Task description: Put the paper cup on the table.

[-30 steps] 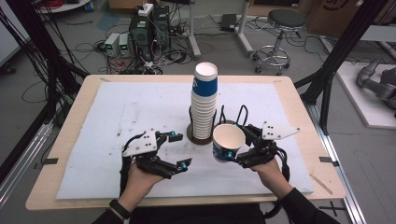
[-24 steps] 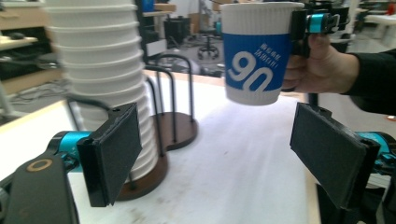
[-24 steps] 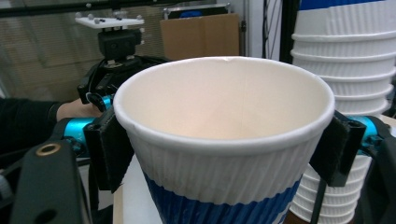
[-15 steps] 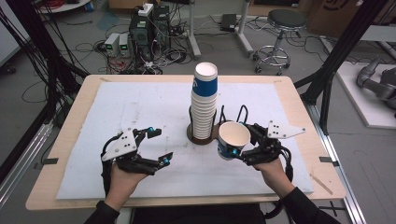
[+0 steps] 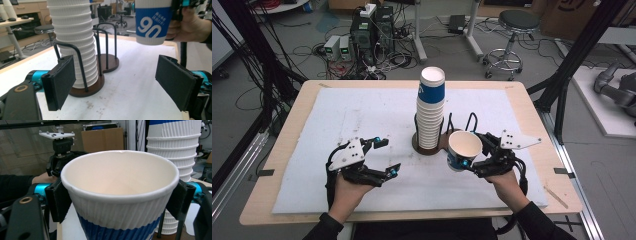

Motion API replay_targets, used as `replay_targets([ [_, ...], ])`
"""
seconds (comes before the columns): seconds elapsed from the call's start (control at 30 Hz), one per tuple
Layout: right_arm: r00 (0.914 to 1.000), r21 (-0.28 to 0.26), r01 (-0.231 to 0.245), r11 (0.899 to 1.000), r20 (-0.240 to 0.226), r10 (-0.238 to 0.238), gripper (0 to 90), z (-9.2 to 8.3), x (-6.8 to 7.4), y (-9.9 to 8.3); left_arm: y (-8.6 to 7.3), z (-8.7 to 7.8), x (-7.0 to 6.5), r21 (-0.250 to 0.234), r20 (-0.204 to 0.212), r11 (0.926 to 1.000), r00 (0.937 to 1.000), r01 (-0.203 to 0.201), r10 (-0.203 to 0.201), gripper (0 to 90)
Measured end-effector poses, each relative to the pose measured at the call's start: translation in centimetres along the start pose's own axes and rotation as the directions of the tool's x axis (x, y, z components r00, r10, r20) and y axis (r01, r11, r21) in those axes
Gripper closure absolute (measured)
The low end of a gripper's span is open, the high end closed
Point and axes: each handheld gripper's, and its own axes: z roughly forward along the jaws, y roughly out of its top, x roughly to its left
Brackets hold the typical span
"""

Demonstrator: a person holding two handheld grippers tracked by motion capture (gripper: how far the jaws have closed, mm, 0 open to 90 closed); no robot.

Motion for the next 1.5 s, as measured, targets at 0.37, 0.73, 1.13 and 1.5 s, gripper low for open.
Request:
replay_targets([
  [0.37,0.9999,-0.009,0.013,1.000,0.005,-0.013,20.4,-0.5,0.1,0.4,-0.1,0.0,0.0,0.008,-0.015,1.0000,0.9999,0.002,-0.002,16.5],
  [0.73,0.9995,-0.043,0.017,0.999,0.027,-0.016,20.4,-1.7,-0.1,1.7,-0.3,-0.1,0.1,0.017,-0.028,0.9998,0.9996,0.004,-0.003,16.4],
  [1.13,0.9942,-0.098,0.021,0.995,0.107,-0.010,20.4,-4.0,-1.3,3.0,-0.6,-0.2,0.2,0.025,-0.035,0.9996,0.9993,0.008,-0.007,16.4],
  [1.5,0.9760,-0.109,0.017,0.994,0.218,0.007,20.4,-6.2,-3.0,3.1,-0.7,-0.1,0.4,0.031,-0.036,0.9995,0.9993,0.012,-0.011,16.5],
])
